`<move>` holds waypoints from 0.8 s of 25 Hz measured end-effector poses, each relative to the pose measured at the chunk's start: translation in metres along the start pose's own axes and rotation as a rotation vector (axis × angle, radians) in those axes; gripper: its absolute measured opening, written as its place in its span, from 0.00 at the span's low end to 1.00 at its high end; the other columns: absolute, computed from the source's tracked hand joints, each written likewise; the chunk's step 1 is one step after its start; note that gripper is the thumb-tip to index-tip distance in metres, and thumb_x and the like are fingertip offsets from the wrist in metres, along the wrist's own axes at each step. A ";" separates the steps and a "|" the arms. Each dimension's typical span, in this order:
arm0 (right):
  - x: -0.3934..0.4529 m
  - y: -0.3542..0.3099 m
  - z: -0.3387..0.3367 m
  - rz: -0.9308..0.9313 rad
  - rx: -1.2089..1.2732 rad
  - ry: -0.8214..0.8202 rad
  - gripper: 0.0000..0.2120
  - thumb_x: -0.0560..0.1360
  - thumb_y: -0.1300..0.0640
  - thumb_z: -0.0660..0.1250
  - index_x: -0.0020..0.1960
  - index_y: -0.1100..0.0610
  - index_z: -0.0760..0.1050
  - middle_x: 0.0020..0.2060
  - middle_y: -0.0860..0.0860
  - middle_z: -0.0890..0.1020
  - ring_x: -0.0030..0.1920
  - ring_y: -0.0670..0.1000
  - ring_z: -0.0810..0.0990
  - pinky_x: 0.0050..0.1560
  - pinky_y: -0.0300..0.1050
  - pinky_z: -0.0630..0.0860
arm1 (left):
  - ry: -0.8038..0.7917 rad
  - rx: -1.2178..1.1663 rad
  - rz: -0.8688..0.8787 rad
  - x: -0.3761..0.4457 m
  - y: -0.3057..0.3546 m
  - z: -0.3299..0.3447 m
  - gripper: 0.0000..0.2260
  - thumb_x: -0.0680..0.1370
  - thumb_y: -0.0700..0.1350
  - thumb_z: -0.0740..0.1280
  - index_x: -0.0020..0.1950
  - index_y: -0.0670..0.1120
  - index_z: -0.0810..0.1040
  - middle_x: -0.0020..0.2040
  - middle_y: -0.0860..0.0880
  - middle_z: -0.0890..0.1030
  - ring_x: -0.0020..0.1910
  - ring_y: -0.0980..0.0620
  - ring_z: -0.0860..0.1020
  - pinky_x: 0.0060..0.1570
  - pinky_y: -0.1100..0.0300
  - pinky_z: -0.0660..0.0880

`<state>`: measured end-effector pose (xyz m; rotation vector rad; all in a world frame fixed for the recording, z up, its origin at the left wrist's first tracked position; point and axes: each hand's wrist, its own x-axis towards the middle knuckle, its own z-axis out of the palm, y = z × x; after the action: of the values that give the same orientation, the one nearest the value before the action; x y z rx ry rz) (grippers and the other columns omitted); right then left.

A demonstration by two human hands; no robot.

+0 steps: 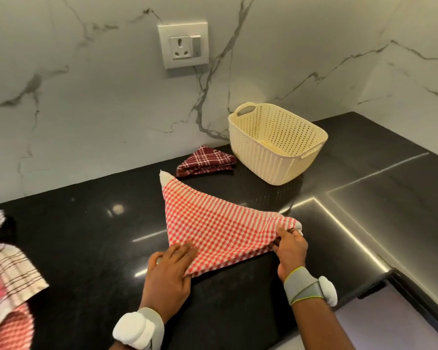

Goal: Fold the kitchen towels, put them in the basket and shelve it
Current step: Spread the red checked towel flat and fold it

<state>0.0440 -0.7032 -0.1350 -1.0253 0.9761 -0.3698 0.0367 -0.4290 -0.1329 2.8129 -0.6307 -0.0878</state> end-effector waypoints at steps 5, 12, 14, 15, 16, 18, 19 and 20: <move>0.011 0.000 0.080 -0.050 -0.122 -0.292 0.06 0.78 0.65 0.63 0.48 0.58 0.79 0.46 0.53 0.81 0.50 0.52 0.78 0.57 0.52 0.74 | -0.032 0.115 -0.180 -0.026 -0.008 -0.017 0.28 0.75 0.68 0.51 0.67 0.57 0.75 0.66 0.53 0.76 0.63 0.50 0.75 0.60 0.46 0.71; 0.042 -0.003 0.174 -0.093 -0.395 -0.534 0.07 0.78 0.63 0.62 0.47 0.65 0.77 0.43 0.59 0.79 0.43 0.55 0.76 0.45 0.50 0.72 | 0.020 -0.069 -0.310 -0.018 -0.010 -0.031 0.36 0.72 0.71 0.32 0.71 0.63 0.66 0.75 0.61 0.60 0.76 0.57 0.53 0.74 0.46 0.42; 0.041 -0.007 0.180 -0.111 -0.415 -0.518 0.07 0.77 0.61 0.61 0.42 0.60 0.76 0.39 0.57 0.78 0.39 0.54 0.75 0.41 0.48 0.71 | -0.026 -0.041 -0.275 -0.005 -0.016 -0.031 0.31 0.76 0.66 0.35 0.73 0.64 0.62 0.78 0.61 0.54 0.78 0.55 0.46 0.74 0.48 0.35; 0.039 -0.008 0.181 -0.118 -0.411 -0.493 0.08 0.77 0.60 0.60 0.41 0.58 0.74 0.37 0.55 0.76 0.37 0.53 0.74 0.40 0.47 0.70 | -0.064 -0.027 -0.244 0.001 -0.018 -0.029 0.29 0.76 0.65 0.35 0.74 0.64 0.59 0.78 0.61 0.50 0.78 0.54 0.42 0.73 0.50 0.32; 0.038 -0.008 0.182 -0.129 -0.404 -0.459 0.08 0.78 0.60 0.60 0.40 0.55 0.72 0.36 0.54 0.75 0.37 0.51 0.73 0.38 0.45 0.69 | -0.094 -0.022 -0.215 0.004 -0.020 -0.026 0.28 0.76 0.65 0.36 0.75 0.64 0.55 0.78 0.61 0.47 0.78 0.53 0.39 0.72 0.52 0.30; 0.035 -0.012 0.179 -0.187 -0.444 -0.392 0.07 0.79 0.59 0.58 0.43 0.52 0.69 0.39 0.51 0.73 0.38 0.50 0.71 0.38 0.45 0.68 | -0.138 -0.028 -0.178 0.009 -0.019 -0.021 0.28 0.76 0.64 0.36 0.76 0.65 0.50 0.78 0.61 0.43 0.76 0.54 0.35 0.70 0.54 0.28; 0.036 -0.015 0.174 -0.216 -0.489 -0.352 0.04 0.79 0.58 0.59 0.47 0.53 0.70 0.42 0.53 0.75 0.40 0.51 0.71 0.40 0.46 0.70 | -0.160 -0.026 -0.161 0.010 -0.017 -0.018 0.27 0.77 0.64 0.36 0.76 0.65 0.48 0.78 0.60 0.41 0.75 0.54 0.33 0.69 0.54 0.28; 0.038 -0.015 0.171 -0.222 -0.520 -0.326 0.03 0.79 0.58 0.59 0.51 0.55 0.71 0.46 0.55 0.76 0.43 0.53 0.73 0.42 0.48 0.72 | -0.169 -0.014 -0.148 0.009 -0.016 -0.014 0.27 0.77 0.64 0.36 0.76 0.65 0.46 0.78 0.60 0.40 0.74 0.54 0.32 0.68 0.54 0.27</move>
<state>0.2079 -0.6428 -0.1137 -1.6188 0.6743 -0.1189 0.0534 -0.4158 -0.1231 2.8549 -0.4539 -0.3598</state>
